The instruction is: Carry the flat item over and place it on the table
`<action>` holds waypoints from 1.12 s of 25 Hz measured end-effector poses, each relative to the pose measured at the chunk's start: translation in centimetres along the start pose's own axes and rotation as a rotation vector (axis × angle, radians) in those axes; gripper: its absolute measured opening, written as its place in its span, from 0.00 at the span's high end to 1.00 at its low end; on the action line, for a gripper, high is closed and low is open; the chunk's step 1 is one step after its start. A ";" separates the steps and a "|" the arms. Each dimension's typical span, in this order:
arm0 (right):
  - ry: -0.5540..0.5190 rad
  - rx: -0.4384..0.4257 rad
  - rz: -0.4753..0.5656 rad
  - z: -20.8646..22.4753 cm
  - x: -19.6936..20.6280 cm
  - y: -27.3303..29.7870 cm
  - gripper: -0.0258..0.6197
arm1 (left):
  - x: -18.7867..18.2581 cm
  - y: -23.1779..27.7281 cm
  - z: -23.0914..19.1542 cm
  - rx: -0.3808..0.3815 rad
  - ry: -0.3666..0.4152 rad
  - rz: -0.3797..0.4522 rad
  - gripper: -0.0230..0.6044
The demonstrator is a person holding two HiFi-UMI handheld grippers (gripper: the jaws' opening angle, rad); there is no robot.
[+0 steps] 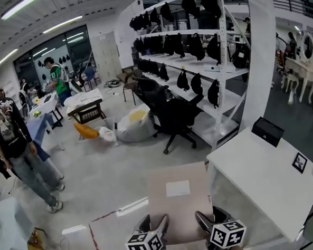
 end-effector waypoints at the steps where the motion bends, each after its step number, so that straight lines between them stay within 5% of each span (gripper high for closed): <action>1: 0.010 0.021 0.006 0.7 -0.2 -0.2 0.52 | -0.2 0.9 0.4 0.020 0.008 -0.012 0.50; 9: 0.086 0.177 0.066 8.7 -2.7 -0.9 0.52 | -2.1 10.0 5.7 0.162 0.089 -0.086 0.50; 28: 0.239 0.511 0.250 26.8 -8.7 -9.9 0.52 | -5.0 26.4 25.8 0.483 0.301 -0.195 0.50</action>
Point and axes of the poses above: the fingertips, and each gripper's own axes: y forward along the fingers, z to its right, x out of its underside, the point moved 3 cm from there along -y, backward along the fingers, and after that the axes turned 6 degrees about -z, right-handed, at the moved point
